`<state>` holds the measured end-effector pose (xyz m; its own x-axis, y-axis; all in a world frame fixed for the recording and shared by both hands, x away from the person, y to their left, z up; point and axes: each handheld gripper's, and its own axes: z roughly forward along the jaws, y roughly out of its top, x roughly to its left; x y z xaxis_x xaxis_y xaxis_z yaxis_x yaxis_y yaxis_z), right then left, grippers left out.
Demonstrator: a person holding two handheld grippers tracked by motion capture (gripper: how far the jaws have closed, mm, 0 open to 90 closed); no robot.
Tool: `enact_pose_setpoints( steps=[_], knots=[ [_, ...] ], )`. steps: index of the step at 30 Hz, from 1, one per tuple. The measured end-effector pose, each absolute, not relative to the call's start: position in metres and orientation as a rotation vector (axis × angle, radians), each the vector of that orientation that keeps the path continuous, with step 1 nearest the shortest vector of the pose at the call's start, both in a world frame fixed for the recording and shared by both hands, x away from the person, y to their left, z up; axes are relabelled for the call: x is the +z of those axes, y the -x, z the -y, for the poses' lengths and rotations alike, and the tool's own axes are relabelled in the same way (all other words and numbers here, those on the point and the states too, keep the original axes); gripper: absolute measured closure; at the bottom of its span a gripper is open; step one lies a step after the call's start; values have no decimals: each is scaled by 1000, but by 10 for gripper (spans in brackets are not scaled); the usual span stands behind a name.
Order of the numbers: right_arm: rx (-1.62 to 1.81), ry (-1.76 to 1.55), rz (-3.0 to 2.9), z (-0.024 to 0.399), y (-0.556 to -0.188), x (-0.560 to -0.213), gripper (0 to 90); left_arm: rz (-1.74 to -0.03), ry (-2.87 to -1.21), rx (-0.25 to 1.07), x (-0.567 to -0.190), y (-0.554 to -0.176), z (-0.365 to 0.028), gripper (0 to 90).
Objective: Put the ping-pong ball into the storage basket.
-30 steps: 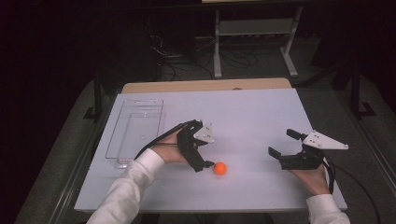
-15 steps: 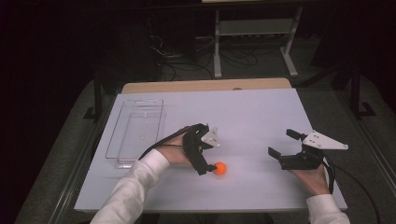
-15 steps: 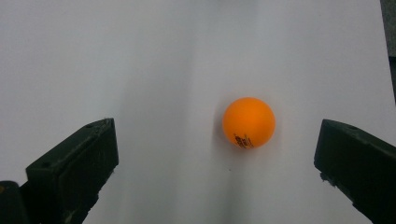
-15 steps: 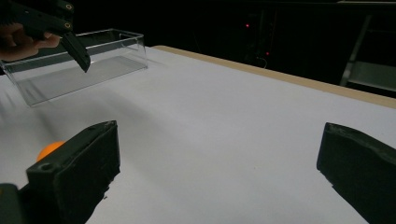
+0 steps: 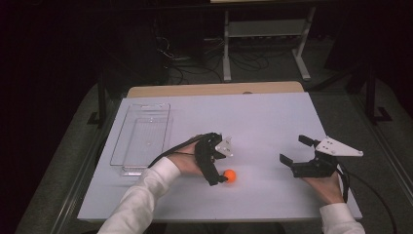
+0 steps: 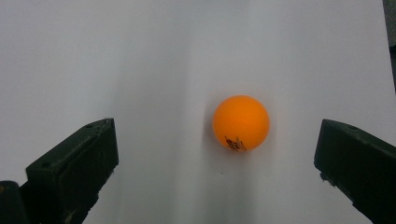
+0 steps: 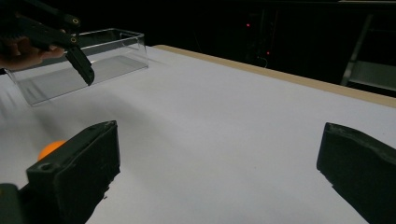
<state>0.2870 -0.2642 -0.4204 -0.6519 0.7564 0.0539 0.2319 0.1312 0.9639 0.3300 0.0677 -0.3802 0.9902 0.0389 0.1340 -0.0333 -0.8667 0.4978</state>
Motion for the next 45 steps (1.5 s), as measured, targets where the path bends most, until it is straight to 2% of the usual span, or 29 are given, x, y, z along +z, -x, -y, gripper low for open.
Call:
enact_pose_setpoints(
  steps=[37,45],
  knots=[
    [1540,-939,-1979,263,-287,-421,0,50,-2667,160,-406,-328,-45,0],
    [1539,-940,-1983,262,-287,-421,0,48,-2706,119,-412,-328,-42,5]
  ],
)
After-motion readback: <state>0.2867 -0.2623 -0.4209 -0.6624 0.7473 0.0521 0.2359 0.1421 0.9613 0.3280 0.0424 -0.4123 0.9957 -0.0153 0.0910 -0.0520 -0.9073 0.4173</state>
